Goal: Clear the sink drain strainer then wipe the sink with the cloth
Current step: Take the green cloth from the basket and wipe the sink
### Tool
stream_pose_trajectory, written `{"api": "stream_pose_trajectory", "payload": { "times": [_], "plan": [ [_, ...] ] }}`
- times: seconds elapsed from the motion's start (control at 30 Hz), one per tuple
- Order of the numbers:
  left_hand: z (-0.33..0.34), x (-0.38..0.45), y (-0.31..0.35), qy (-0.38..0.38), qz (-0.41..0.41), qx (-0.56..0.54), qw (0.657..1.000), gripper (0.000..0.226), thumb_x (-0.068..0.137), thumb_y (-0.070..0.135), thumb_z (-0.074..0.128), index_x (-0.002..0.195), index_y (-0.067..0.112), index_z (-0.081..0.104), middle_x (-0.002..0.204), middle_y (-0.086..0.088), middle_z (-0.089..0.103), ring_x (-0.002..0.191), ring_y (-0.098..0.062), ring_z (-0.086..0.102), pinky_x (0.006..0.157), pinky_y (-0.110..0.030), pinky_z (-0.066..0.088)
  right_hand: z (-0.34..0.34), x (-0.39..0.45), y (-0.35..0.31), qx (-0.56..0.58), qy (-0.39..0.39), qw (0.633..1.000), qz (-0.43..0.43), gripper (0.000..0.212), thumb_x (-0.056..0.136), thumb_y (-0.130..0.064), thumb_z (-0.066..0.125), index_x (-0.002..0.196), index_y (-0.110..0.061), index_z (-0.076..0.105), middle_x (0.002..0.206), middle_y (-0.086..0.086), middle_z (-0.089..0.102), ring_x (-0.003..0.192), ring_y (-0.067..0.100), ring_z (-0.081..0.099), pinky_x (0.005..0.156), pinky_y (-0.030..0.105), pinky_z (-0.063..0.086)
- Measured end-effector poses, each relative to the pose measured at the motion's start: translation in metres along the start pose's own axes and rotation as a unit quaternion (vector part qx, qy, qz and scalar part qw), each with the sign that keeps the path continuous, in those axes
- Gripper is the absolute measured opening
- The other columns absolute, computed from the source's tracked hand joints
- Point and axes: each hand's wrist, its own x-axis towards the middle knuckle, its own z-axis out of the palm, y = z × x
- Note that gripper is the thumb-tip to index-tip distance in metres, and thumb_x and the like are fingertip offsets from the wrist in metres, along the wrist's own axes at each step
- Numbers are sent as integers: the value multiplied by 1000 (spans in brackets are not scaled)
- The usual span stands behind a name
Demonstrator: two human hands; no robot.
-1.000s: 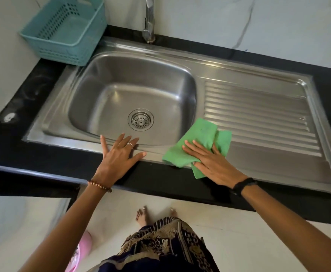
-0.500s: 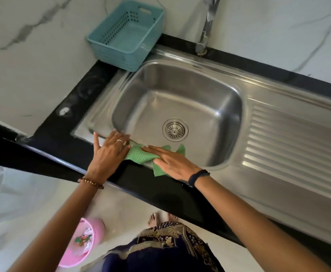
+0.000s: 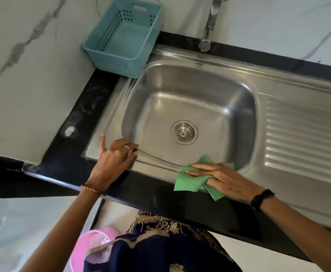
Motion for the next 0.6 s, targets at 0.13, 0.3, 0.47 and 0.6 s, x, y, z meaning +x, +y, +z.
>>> {"api": "stream_pose_trajectory", "payload": {
  "times": [0.13,0.3,0.47,0.6],
  "plan": [
    [-16,8,-31,9,9,6,1000,35,93,26,49,127,18,57,135,-4,55,135,-21,40,113,-51,-8,7,77,-64,68,28,997,-36,45,94,-33,29,130,-60,33,145,-31,23,124,1,42,99,20,37],
    [-26,29,-67,2,10,-4,1000,49,94,23,50,141,13,38,152,-7,31,144,-19,21,118,-40,0,9,161,-135,40,75,996,-25,44,97,-31,34,139,-45,31,158,-6,13,129,23,42,98,38,46],
    [-24,44,-74,-18,35,-19,999,55,96,26,44,146,12,24,157,-6,16,146,-17,12,118,-34,-2,18,120,-125,37,117,992,3,44,96,-31,38,136,-49,36,156,-11,20,135,13,36,105,29,37],
    [-26,51,-81,-17,52,-10,998,53,98,28,37,147,15,19,157,-2,17,146,-13,11,117,-29,-4,13,85,-106,56,100,993,23,42,97,-34,38,133,-56,33,153,-15,24,134,6,36,97,13,27]
  ]
}}
